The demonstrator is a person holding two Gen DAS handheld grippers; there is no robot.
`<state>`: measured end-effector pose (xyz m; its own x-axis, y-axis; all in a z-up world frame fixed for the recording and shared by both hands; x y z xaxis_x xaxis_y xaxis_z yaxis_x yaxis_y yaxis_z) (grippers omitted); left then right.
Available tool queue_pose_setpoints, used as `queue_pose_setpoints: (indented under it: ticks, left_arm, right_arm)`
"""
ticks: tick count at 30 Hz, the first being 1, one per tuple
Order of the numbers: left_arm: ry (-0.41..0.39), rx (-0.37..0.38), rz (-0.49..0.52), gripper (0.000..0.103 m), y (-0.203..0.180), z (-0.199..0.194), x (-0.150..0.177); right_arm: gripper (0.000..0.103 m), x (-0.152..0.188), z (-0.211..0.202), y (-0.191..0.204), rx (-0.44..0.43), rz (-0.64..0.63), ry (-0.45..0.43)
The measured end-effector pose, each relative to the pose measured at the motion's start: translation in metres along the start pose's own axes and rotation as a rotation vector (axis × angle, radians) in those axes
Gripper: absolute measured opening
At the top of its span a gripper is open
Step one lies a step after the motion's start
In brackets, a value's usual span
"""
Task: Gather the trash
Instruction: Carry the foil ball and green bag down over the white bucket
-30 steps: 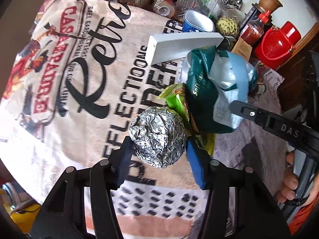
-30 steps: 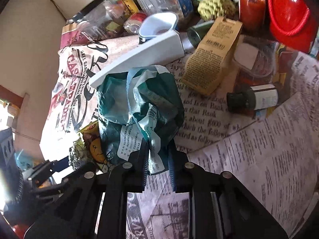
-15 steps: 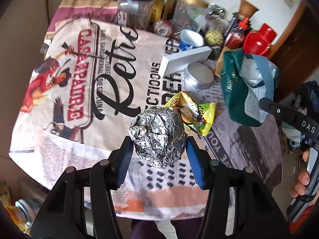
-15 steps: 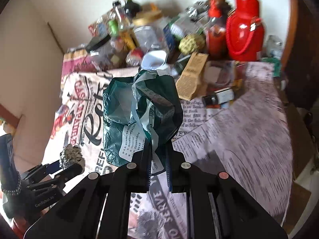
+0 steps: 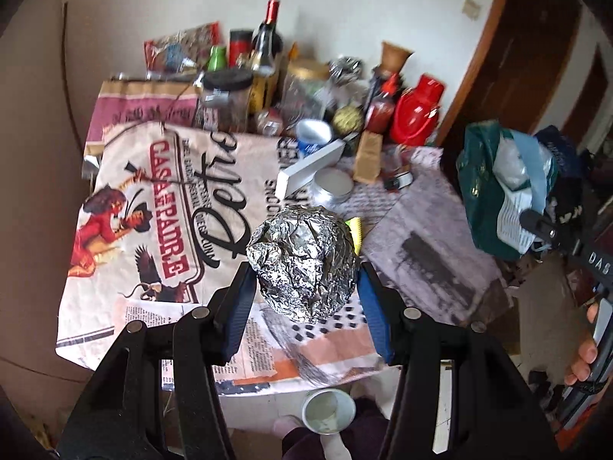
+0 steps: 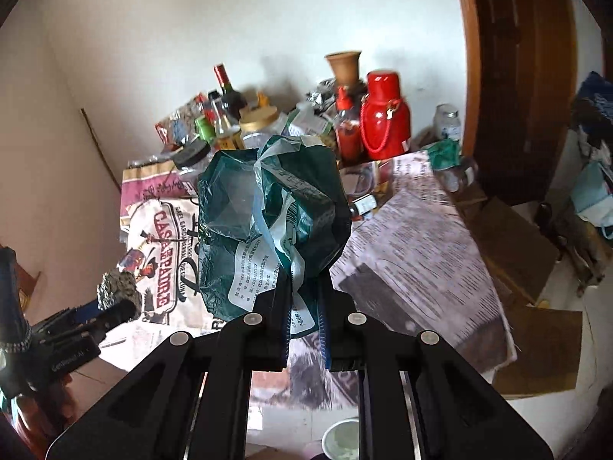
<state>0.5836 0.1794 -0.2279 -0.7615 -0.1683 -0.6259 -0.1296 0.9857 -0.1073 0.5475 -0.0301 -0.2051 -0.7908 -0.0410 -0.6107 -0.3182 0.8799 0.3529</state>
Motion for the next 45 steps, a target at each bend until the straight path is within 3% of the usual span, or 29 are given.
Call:
queue_pose_setpoints:
  ticks: [6,15,21,27,35,45]
  left_arm:
    - [-0.066,0.028,0.000,0.053,-0.019,-0.050,0.006]
    - [-0.155,0.009,-0.013,0.053,-0.072,-0.119,0.043]
    - [-0.136,0.020,-0.069,0.053,-0.122,-0.140,0.091]
    - [-0.097,-0.020,-0.127,0.053,-0.160,-0.158,0.144]
    - [0.020,-0.067,-0.146,0.053,-0.167,-0.136,0.195]
    - [0.262,-0.089,-0.175,0.053,-0.143,-0.021,0.275]
  right_arm:
    - [0.011,0.008,-0.048,0.002,0.019,-0.048,-0.064]
    - [0.011,0.047,-0.108,-0.006,-0.060,-0.098,-0.098]
    - [0.011,0.088,-0.146,-0.018,-0.096,-0.141,-0.064]
    - [0.011,0.123,-0.152,-0.038,-0.125,-0.161,0.014]
    - [0.011,0.171,-0.119,-0.067,-0.130,-0.154,0.148]
    - [0.011,0.260,-0.027,-0.105,-0.088,-0.113,0.342]
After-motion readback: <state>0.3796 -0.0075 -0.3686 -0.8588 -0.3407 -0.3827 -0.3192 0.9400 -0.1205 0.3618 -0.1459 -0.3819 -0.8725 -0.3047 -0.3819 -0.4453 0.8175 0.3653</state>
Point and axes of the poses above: each gripper's, at about its wrist camera, not at the fingertips, and z roughly the way its jaws point, y to its left, x to its underside, the point moved 10 cm from there along z, roughly the way its jaws point, and after that the axes turned 5 degrees about -x, right-handed, at the moved point
